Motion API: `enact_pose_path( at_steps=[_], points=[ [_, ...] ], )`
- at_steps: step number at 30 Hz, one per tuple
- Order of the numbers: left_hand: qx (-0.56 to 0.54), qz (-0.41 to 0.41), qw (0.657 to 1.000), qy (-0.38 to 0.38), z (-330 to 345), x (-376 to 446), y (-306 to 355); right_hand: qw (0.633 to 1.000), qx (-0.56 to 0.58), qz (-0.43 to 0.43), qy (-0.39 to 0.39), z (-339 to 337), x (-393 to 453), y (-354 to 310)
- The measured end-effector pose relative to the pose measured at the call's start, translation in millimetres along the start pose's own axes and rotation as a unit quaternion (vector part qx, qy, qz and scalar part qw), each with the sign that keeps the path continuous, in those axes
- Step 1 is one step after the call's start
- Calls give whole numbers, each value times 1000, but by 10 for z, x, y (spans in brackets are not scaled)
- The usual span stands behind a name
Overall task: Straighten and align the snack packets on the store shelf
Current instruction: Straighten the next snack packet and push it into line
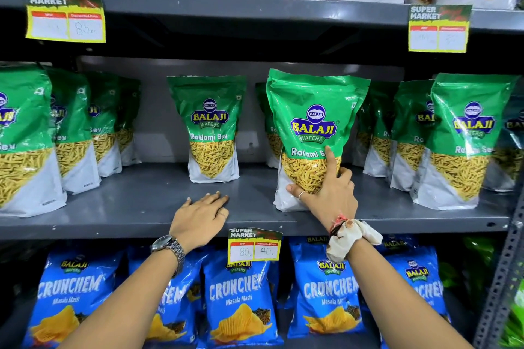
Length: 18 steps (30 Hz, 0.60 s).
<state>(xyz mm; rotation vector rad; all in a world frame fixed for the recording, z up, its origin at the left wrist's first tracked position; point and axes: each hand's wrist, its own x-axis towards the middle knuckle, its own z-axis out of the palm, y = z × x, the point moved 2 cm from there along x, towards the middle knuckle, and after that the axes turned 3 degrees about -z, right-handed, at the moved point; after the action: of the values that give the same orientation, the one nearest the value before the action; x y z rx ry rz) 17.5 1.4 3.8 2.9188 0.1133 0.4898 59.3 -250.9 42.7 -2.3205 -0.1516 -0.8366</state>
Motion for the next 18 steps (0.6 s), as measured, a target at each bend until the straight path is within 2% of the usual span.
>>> enact_pose_path(
  at_steps=[9,12,15,18],
  points=[
    [-4,0,1000,9,8,-1,-2,1000,-5,-20,10,15,-48,9],
    [-7,0,998,63,-7,-61,1,997,2,-37,64,37,-116,-33],
    [-14,7,996,89,-12,-112,-31,984,26,-115,137,24,-177,-161],
    [-30,-11,995,91,-59,-157,-198,963,57,-200,171,-19,-223,-376]
  ],
)
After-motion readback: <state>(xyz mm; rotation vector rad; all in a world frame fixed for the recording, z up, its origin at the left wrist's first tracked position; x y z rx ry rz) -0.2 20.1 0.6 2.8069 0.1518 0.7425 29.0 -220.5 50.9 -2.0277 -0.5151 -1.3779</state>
